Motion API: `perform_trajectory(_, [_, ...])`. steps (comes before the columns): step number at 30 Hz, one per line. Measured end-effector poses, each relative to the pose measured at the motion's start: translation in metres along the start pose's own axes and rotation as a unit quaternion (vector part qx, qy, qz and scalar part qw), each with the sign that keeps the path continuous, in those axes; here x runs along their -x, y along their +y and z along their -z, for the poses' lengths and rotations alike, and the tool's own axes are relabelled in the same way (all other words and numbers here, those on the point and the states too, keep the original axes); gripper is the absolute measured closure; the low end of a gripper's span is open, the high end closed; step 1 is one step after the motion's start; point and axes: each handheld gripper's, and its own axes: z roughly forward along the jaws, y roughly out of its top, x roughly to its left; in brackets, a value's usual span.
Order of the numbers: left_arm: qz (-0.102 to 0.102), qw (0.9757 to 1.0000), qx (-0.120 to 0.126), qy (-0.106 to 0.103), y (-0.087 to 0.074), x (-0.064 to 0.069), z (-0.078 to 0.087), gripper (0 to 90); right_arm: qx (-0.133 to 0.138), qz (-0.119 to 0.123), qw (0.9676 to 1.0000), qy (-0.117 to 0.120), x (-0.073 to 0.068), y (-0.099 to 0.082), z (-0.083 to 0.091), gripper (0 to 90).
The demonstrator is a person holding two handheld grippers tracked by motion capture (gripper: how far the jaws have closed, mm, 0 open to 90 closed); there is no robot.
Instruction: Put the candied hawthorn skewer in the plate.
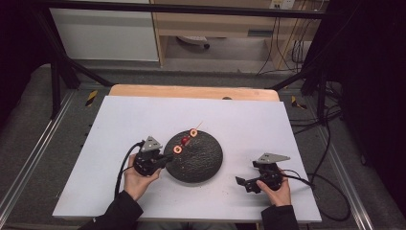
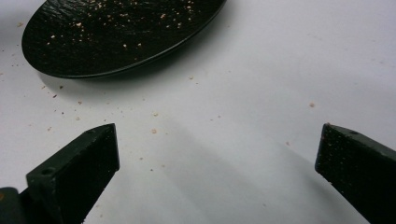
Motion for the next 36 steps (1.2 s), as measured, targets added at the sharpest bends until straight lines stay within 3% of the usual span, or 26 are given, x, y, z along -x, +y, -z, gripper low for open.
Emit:
perform_trajectory(10, [-0.005,0.9988,-0.048,0.006,0.003,0.014,-0.024,88.5,0.003,0.001,1.0000,-0.006,0.003,-0.003,0.004,0.5])
perform_trajectory(19, [-0.005,0.9973,-0.073,0.008,-0.002,0.021,-0.040,88.5,0.006,-0.004,0.9999,-0.009,0.006,-0.004,0.007,0.5])
perform_trajectory(33, [-0.009,0.9974,-0.071,0.012,-0.005,0.022,-0.045,87.4,0.010,-0.008,0.9999,-0.007,0.007,-0.005,0.008,0.5])
perform_trajectory(36, [-0.009,0.9978,-0.066,0.007,-0.005,0.020,-0.042,79.5,0.009,-0.008,0.9999,-0.007,0.006,-0.005,0.008,0.6])
